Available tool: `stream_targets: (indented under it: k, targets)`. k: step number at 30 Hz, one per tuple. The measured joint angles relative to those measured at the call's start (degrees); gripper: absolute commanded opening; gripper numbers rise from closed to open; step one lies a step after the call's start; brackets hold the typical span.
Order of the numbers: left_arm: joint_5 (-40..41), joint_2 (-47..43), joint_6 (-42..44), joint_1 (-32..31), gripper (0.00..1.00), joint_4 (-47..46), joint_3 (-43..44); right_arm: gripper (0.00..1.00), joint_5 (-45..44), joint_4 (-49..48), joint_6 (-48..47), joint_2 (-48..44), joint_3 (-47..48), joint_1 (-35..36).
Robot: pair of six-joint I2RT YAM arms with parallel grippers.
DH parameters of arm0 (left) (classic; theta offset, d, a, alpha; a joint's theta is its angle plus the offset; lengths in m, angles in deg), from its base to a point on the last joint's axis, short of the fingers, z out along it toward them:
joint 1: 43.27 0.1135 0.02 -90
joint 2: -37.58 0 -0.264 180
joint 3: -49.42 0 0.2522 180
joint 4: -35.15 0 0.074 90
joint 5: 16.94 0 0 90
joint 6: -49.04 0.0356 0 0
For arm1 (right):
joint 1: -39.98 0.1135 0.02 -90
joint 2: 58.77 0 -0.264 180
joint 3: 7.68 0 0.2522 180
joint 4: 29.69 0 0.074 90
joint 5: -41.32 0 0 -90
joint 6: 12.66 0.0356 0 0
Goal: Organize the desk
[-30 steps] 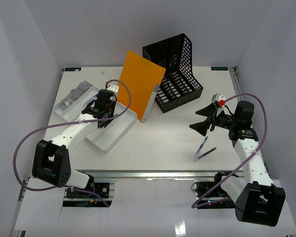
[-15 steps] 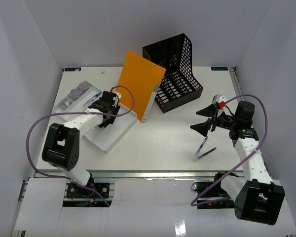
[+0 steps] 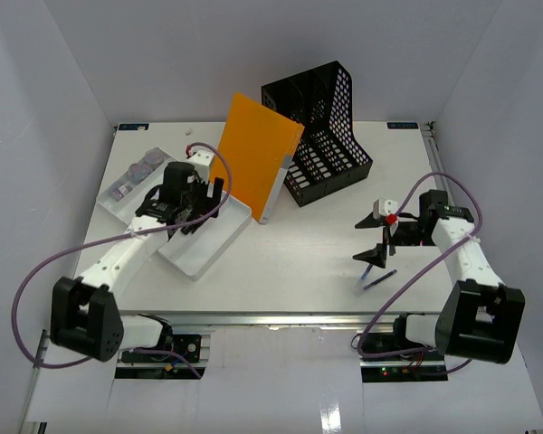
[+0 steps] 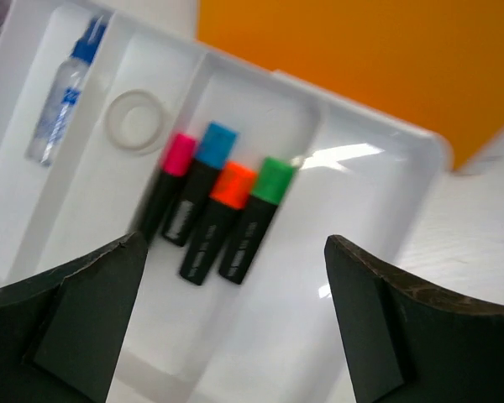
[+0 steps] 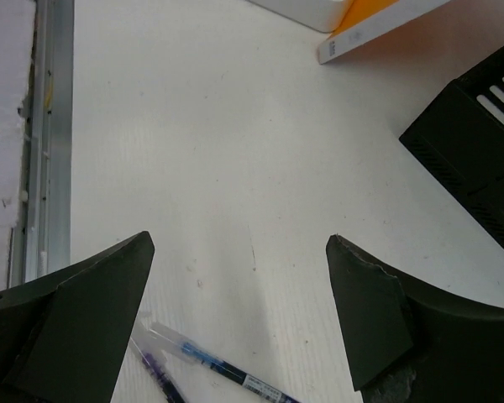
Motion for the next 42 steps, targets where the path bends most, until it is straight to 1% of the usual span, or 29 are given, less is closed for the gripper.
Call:
stream_targets:
  k: [2, 5, 8, 12, 15, 18, 22, 29, 31, 35, 42]
  targets:
    - [-6.6, -5.5, -2.3, 0.0, 0.98, -2.5, -2.5, 0.94, -3.2, 7.6, -9.4, 4.1, 3.6, 0.4]
    - [-16.9, -14.5, -5.0, 0.0, 0.98, -8.3, -9.5, 0.99, -10.1, 13.4, -18.6, 6.5, 6.1, 1.1]
    - [-25.3, -21.5, -6.7, -0.1, 0.98, -12.8, -16.8, 0.95, -17.9, 16.9, -23.8, 6.0, 6.1, 2.0]
    - [-30.9, -25.2, -7.8, -0.1, 0.98, -13.9, -20.3, 0.89, -26.4, 16.8, -27.0, 5.0, 6.0, 4.3]
    - [-33.0, -26.5, -8.2, -0.1, 0.98, -15.3, -20.4, 0.82, -31.0, 15.7, -28.0, 4.9, 5.2, 5.7]
    - [-34.1, -27.6, -8.4, -0.1, 0.98, -16.1, -20.4, 0.73, -36.4, 12.5, -28.8, 5.2, 3.3, 8.5]
    - [-35.3, -28.6, -8.8, -0.1, 0.98, -16.7, -20.4, 0.63, -41.7, 8.1, -29.3, 8.4, 1.3, 13.0]
    - [-35.5, -30.0, -8.9, -0.1, 0.98, -16.7, -20.4, 0.49, -47.3, 2.4, -29.4, 15.7, 1.2, 17.2]
    - [-35.5, -30.2, -8.9, -0.1, 0.98, -16.7, -20.4, 0.46, -48.6, 1.5, -29.3, 16.8, 1.2, 17.5]
    - [-35.5, -30.2, -9.1, -0.1, 0.98, -16.7, -20.4, 0.38, -50.4, 0.2, -29.0, 17.7, 1.1, 17.9]
    - [-35.3, -30.3, -9.3, -0.1, 0.98, -16.8, -20.4, 0.12, -51.5, -1.8, -25.2, 18.7, 1.2, 19.5]
